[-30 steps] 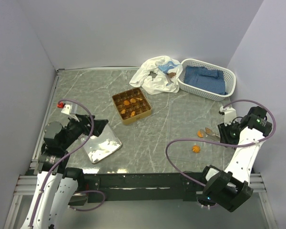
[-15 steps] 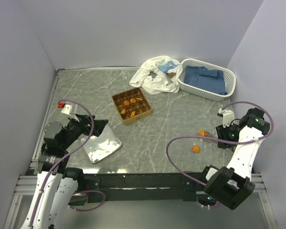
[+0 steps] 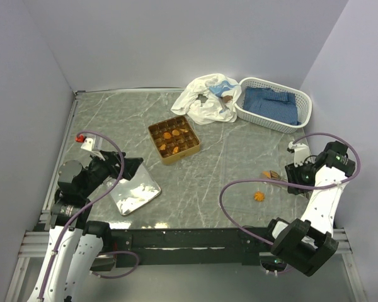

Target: Pack the cookies

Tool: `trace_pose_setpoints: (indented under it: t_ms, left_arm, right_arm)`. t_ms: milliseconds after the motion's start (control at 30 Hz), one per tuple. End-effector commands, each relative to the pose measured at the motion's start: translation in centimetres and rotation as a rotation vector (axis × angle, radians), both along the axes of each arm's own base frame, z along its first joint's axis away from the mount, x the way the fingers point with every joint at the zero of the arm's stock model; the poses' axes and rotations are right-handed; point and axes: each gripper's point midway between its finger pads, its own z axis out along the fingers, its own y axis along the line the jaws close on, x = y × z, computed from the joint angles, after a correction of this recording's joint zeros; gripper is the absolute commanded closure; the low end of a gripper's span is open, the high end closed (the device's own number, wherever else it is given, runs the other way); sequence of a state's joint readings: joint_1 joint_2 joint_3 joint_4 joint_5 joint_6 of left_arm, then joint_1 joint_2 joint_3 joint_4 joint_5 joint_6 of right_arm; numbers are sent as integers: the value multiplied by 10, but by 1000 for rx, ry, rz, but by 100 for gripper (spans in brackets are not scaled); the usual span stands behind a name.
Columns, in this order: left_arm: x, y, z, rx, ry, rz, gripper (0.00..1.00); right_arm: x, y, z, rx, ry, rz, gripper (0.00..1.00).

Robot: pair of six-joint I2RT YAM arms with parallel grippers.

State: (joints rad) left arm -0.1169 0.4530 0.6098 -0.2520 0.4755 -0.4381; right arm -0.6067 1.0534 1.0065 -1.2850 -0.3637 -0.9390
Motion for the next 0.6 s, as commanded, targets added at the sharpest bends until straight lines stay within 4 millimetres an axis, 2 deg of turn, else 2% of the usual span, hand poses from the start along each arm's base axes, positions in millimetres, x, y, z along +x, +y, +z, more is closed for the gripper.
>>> trace_pose_setpoints:
  t_ms: [0,300,567]
  left_arm:
    - [-1,-2,10,2,-54,-19,4]
    - [-1,-2,11,1,-54,-19,3]
    - [-1,-2,11,1,-57,-20,4]
  right_arm:
    - [12,-1,1,-8,-30,-1,51]
    - [14,3,-3,-32,-22,18,53]
    - [17,4,6,-48,-51,29,63]
